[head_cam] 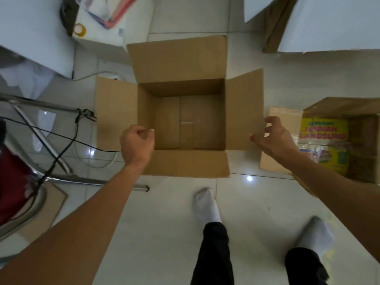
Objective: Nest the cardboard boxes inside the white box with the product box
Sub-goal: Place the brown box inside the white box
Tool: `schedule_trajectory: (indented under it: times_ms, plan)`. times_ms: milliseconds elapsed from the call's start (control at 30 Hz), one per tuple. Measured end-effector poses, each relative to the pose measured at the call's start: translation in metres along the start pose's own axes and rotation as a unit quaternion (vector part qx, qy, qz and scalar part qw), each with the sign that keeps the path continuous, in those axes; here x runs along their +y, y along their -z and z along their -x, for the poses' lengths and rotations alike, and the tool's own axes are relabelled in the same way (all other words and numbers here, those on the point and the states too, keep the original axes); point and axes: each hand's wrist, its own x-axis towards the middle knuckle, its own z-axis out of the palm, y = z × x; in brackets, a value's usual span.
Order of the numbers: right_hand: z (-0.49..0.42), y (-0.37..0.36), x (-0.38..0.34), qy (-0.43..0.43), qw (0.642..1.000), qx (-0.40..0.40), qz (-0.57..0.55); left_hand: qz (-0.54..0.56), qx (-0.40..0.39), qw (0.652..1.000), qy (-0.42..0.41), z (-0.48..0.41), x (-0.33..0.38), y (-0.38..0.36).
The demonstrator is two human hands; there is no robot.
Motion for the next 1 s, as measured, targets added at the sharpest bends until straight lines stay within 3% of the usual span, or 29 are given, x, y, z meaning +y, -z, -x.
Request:
schedule_trajectory:
  times_ms: [233, 500, 700, 833, 1000]
  plan:
    - [-0.012, -0.034, -0.031, -0.103, 0.987, 0.119, -0.011, -0.101, 0.013, 0.995, 0.010, -0.074, -0.049, 0.034]
    - [-0.016, -0.036, -0.040, -0.082, 0.992, 0.099, 0.011, -0.025, 0.046, 0.986, 0.156, -0.105, -0.051, 0.036]
    - [-0.013, -0.040, -0.056, -0.046, 0.999, 0.007, -0.024, -0.015, 0.005, 0.998, 0.057, -0.090, -0.041, 0.025]
    - [-0.012, -0.031, -0.061, -0.048, 0.998, 0.016, -0.049, -0.022, 0.019, 1.000, 0.006, -0.081, -0.031, 0.019]
    - [-0.003, -0.002, -0.062, -0.022, 0.994, 0.060, -0.084, 0.025, 0.024, 0.999, 0.005, -0.067, -0.007, 0.030]
